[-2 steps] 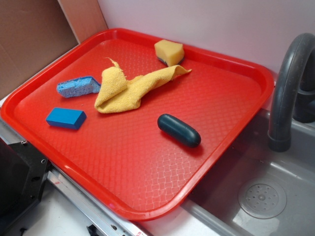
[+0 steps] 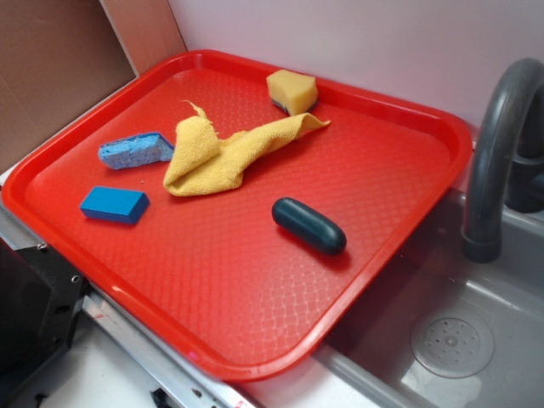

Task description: Grab the plastic pickle.

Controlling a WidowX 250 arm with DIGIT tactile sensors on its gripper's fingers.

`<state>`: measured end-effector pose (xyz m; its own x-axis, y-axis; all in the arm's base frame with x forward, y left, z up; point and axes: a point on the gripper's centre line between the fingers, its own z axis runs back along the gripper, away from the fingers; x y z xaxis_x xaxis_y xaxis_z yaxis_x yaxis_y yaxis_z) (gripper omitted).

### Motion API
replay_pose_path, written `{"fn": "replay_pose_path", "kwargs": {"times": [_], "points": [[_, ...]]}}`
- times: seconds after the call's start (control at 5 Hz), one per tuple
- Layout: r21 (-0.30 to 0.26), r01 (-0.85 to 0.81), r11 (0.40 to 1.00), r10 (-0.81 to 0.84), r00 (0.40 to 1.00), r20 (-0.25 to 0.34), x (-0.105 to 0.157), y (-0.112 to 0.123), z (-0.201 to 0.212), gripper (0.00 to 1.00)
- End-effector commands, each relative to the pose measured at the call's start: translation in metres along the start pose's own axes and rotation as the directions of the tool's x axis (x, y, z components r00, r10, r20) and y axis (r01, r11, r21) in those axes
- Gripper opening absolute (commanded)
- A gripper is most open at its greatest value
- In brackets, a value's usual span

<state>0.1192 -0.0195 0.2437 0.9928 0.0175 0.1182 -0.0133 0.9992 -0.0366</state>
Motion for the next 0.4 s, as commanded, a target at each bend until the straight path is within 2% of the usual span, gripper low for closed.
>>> {"fn": "replay_pose_path", "kwargs": {"times": [0.0, 0.2], "points": [[0.026, 0.354, 0.935, -0.354, 0.935, 0.025, 0.030, -0.025, -0.015, 1.00], [0.033, 0.575, 0.817, -0.576, 0.816, 0.039, 0.050, -0.047, -0.032, 1.00]]}}
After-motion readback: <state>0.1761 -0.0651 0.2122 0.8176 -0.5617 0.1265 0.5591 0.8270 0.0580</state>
